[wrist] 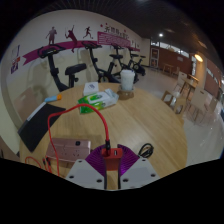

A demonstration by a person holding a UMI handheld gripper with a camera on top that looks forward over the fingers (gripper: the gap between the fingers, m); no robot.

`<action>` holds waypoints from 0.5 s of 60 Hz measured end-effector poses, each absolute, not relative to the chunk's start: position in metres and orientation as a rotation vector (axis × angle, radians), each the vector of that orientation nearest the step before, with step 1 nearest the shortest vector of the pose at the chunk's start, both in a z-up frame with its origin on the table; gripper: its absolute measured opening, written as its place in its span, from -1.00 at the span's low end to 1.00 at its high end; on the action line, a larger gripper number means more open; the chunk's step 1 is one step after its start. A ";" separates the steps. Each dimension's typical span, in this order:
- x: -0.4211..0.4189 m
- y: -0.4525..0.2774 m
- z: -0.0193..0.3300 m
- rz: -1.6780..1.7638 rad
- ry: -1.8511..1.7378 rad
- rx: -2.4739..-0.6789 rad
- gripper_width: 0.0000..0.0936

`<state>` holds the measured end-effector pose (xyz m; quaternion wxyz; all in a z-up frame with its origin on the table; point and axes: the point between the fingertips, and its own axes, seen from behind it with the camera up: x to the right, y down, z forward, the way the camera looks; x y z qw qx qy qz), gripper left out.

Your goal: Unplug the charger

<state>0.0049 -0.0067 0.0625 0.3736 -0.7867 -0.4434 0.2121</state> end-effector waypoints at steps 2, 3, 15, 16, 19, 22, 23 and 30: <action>0.008 -0.007 0.050 0.538 -1.147 -2.026 -0.67; 0.008 -0.008 0.045 0.531 -1.153 -2.032 -0.65; 0.014 -0.008 0.013 0.485 -1.192 -2.080 -0.14; 0.016 -0.006 0.013 0.479 -1.190 -2.078 -0.08; 0.017 -0.003 0.018 0.470 -1.183 -2.058 0.36; 0.020 -0.002 0.030 0.465 -1.178 -2.037 0.83; 0.021 -0.001 0.032 0.465 -1.176 -2.031 0.88; 0.036 -0.001 0.056 0.463 -1.155 -2.012 0.82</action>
